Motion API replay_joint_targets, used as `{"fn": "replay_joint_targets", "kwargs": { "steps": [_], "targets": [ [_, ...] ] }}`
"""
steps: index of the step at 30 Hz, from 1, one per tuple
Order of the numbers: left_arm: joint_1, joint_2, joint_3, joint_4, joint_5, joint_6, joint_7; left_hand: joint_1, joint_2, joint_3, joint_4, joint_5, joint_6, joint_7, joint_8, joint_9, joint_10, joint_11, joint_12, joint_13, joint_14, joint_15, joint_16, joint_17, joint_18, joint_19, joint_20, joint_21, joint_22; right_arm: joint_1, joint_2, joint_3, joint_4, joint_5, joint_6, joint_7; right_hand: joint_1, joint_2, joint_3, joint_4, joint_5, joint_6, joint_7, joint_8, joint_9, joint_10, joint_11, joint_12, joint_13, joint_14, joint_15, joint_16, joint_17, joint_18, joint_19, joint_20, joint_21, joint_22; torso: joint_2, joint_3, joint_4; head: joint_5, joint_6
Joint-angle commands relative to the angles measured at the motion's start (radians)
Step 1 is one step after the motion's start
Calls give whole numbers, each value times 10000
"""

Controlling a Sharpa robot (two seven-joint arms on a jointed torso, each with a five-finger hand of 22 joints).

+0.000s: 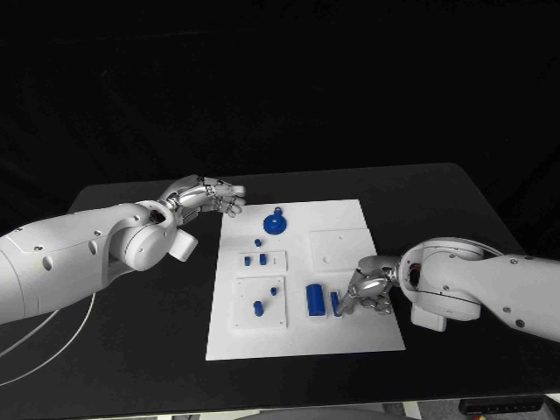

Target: Assemble the parts on the task board

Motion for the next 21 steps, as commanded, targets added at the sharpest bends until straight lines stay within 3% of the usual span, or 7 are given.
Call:
{"fn": "replay_joint_targets", "kwargs": {
  "steps": [1, 10, 21],
  "targets": [
    [7, -10, 3, 25, -61, 146, 49, -6, 64, -11, -78, -9, -87, 5, 38, -11, -52, -15, 11, -8, -26, 8, -64, 11, 187, -2, 6, -40, 10, -9, -50, 0, 6, -594, 394, 207, 275, -53, -150, 8, 0, -19, 29, -13, -21, -35, 23, -46, 14, -10, -34, 4, -18, 145, 7, -31, -26, 49, 1, 3, -6, 8, -2],
    [7, -9, 3, 29, -65, 152, 48, 0, 59, -10, -85, -9, -88, 5, 38, -12, -53, -14, 11, -9, -26, 9, -68, 14, 187, -2, 6, -44, 12, -23, -44, 0, 14, -575, 376, 189, 485, -52, -299, 30, -6, -13, 27, -5, -33, -28, 28, -53, 18, -9, -32, 1, -23, 145, 5, -12, -41, 36, 2, 4, -1, 0, -14],
    [7, -24, 3, 29, -66, 146, 43, 3, 60, -9, -88, -9, -88, 6, 39, -14, -54, -13, 11, -9, -26, 10, -74, 20, 185, -1, 7, -48, 16, -48, 28, 0, -10, -592, 326, 104, 421, 150, -419, 80, -6, 4, 22, 2, -50, -14, 24, -64, 16, -8, -34, 0, -28, 145, 16, 3, -62, 14, 4, -8, 8, -2, -39]
  ]
}}
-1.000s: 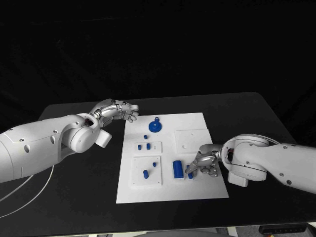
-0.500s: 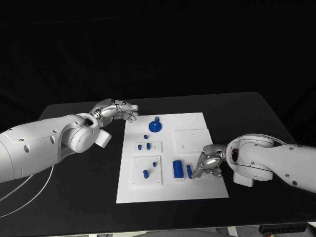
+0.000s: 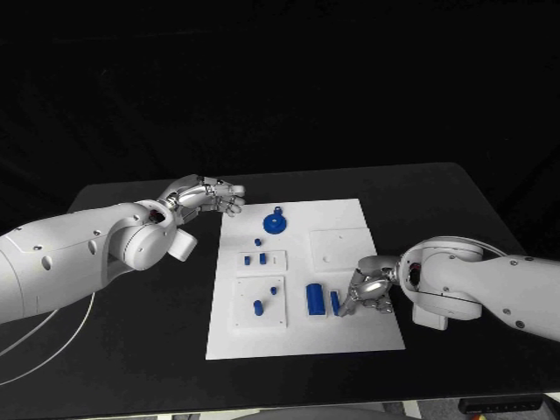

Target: Assemble the parts on the task board

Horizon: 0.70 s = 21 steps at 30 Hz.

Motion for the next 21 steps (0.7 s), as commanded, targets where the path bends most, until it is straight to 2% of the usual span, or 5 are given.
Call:
{"fn": "replay_joint_targets", "kwargs": {
  "steps": [1, 3, 7, 10, 21],
  "targets": [
    [7, -9, 4, 23, -48, 146, 64, 2, 61, 18, -60, -9, -88, 6, 39, -16, -54, -13, 11, -9, -25, 10, -44, 13, 100, 0, 7, -46, 10, -33, 44, -11, 0, -168, 104, -31, 23, 127, -57, 10, -5, 23, 37, -55, -15, -10, 20, -64, 15, -11, -41, 1, -8, 151, 18, -1, -62, 12, 2, -7, 2, -2, -19],
    [7, -10, 4, 32, -48, 149, 64, 2, 61, 18, -61, -9, -88, 6, 39, -16, -55, -13, 10, -9, -25, 10, -44, 14, 100, 0, 8, -46, 11, -39, 79, -11, -11, -193, 70, -75, 48, 165, -50, 0, -5, 28, 34, -54, -19, -6, 17, -65, 15, -10, -43, 3, -8, 151, 20, -4, -65, 10, 2, -6, 0, -2, -26],
    [7, -15, 4, 40, -48, 147, 63, 0, 62, 18, -60, -9, -87, 6, 40, -16, -55, -12, 11, -9, -25, 11, -46, 16, 99, 1, 8, -48, 12, -40, 80, -11, -108, -194, -168, -182, 177, 560, 170, 106, -12, 50, 23, -47, -32, 14, 6, -71, 11, -7, -53, 3, -12, 151, 38, -17, -83, -12, 4, -5, 2, -5, -35],
    [7, -31, 4, 41, -49, 140, 55, -1, 63, 18, -59, -9, -87, 6, 40, -17, -55, -12, 11, -9, -24, 11, -47, 17, 99, 1, 8, -49, 13, -40, 69, -11, -115, -194, -275, -189, 146, 708, 307, 223, -14, 68, 23, -40, -41, 29, 6, -72, 12, -4, -53, 9, -10, 151, 50, -8, -88, -20, 3, -3, 0, -4, -39],
    [9, -16, 3, 45, -53, 139, 44, -4, 63, 18, -59, -9, -86, 6, 42, -18, -54, -12, 12, -9, -23, 11, -53, 23, 98, 3, 9, -54, 17, -40, 163, -10, -180, -194, -278, -342, 107, 765, 456, 299, -13, 88, 16, -32, -53, 48, -1, -69, 20, -4, -57, 22, -6, 151, 58, -7, -81, -16, 1, 1, -5, 17, -50]
  ]
}}
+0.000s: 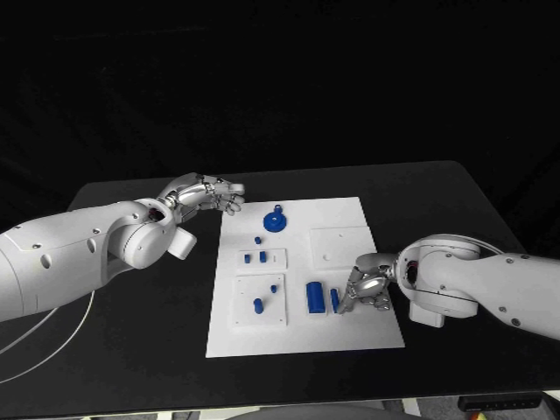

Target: Assemble the parts on the task board

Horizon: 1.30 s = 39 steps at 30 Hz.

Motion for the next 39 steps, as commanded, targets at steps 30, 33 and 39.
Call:
{"fn": "replay_joint_targets", "kwargs": {
  "steps": [30, 33, 39],
  "targets": [
    [11, -25, 3, 54, -61, 160, 34, -5, 59, 21, -61, -9, -83, 4, 46, -14, -52, -13, 13, -8, -17, 11, -65, 29, 141, 7, 9, -67, 27, -244, 277, -24, -287, -587, -94, -503, 151, 145, 917, 107, 1, 116, 38, -11, -89, 93, 4, -46, 24, -9, -64, 52, -15, 137, 88, 29, 1, 13, -4, 0, -7, 36, -46],
    [11, -27, 3, 50, -62, 146, 38, -5, 62, 22, -60, -9, -82, 4, 46, -15, -51, -13, 14, -8, -16, 11, -66, 31, 141, 8, 9, -68, 28, -244, 227, -24, -271, -550, -120, -452, 102, 125, 937, 131, 0, 115, 40, -12, -96, 94, 7, -47, 25, -9, -62, 53, -17, 137, 89, 35, 4, 15, -1, 3, -2, 38, -43],
    [11, -11, 2, 39, -62, 123, 66, -5, 61, 23, -60, -9, -81, 4, 47, -15, -51, -14, 15, -7, -15, 10, -68, 34, 141, 9, 9, -70, 30, -243, 114, -21, -315, -257, -340, -210, -161, -260, 857, 188, 17, 91, 53, -27, -124, 80, 22, -60, 28, -13, -51, 44, -30, 137, 79, 60, 9, 22, -8, 5, -7, 19, 4]
  ]
}}
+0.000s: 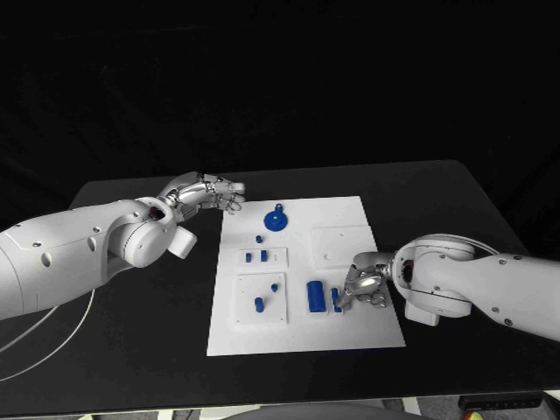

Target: Assemble the parts on the task board

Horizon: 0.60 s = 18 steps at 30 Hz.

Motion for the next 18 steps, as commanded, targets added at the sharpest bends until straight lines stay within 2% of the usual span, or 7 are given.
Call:
{"fn": "replay_joint_targets", "kwargs": {
  "steps": [1, 4, 8, 10, 12, 16, 18],
  "targets": [
    [8, 27, 3, 17, -47, 116, 101, -5, 62, 23, -60, -9, -81, 4, 47, -10, -50, -14, 15, -7, -14, 10, -68, 17, 100, 9, 9, -70, 13, -97, -142, -86, -166, 221, -278, -55, -128, -361, -71, 87, 21, -115, 81, -101, -156, 65, 31, -70, 8, 8, -25, 36, -20, 72, 52, 11, 6, 7, -12, -2, -13, -13, 46],
    [7, 59, 3, -8, 440, 165, 83, -9, 69, 23, -56, -9, -81, 4, 48, -11, -48, -15, 16, -7, -11, 10, -69, 20, 100, 12, 9, -71, 15, -49, -274, -70, -328, 730, -420, 477, -351, -878, -109, 292, -7, -261, 124, -166, -179, -21, 71, -120, -5, -34, 6, -42, -66, 72, -6, 28, -59, -26, -23, -10, -22, -16, 116],
    [7, 78, 3, -60, 853, 95, 102, -25, 102, 24, -42, -8, -79, 4, 50, -14, -41, -18, 20, -5, 1, 7, -72, 32, 101, 22, 7, -74, 22, 117, -342, -57, -687, 1495, -756, 1119, -610, -1135, -345, 377, 17, -561, 226, -285, -203, -175, 165, -231, -55, -185, 101, -348, -238, 64, -278, 134, -288, -116, -38, -27, -31, -34, 236],
    [7, 90, 5, -97, 1062, 68, 127, -23, 110, 26, -43, -7, -79, 4, 51, -14, -39, -19, 21, -4, 4, 6, -72, 35, 102, 25, 6, -74, 24, 229, -362, 5, -897, 1630, -784, 1638, -808, -1005, -950, 104, 407, -955, 339, -447, -234, -267, 282, -260, -67, -197, 189, -450, -292, 72, -370, 176, -360, -137, -30, -32, -33, -56, 358],
    [12, 105, 7, -140, 1148, 70, 187, -24, 116, 26, -43, -7, -78, 4, 51, -15, -38, -19, 21, -4, 6, 5, -72, 37, 102, 28, 5, -74, 26, 455, -367, 158, -1174, 1737, -814, 2280, -917, -536, -1861, -444, 1181, -1088, 348, -430, -169, -292, 287, -224, -74, -162, 232, -509, -306, 72, -386, 160, -419, -163, -33, -30, -38, -66, 453],
    [120, 193, 11, -386, 1156, 129, 389, 13, 193, 32, -78, -6, 13, -28, 106, -1, 38, -51, 57, 12, 39, -7, -76, 66, 105, 50, -5, -73, 54, 835, -188, 292, -1889, 2543, -1099, 3565, -848, -474, -2054, -470, 1275, -1107, 367, -420, -155, -302, 295, -222, -88, -160, 202, -526, -302, 72, -388, 136, -446, -176, -65, -18, 7, -86, 799],
    [240, 195, 13, -460, 1205, 80, 472, 27, 265, 25, -104, -4, 100, -64, 156, 9, 129, -88, 95, 29, 71, -17, -81, 90, 100, 60, -11, -78, 79, 904, 39, 394, -2420, 3207, -1282, 4317, -724, -304, -2118, -482, 1372, -1124, 371, -415, -146, -374, 299, -279, -127, -222, 210, -617, -340, 72, -470, 116, -522, -205, -96, -24, 16, -67, 1019]
  ]
}}
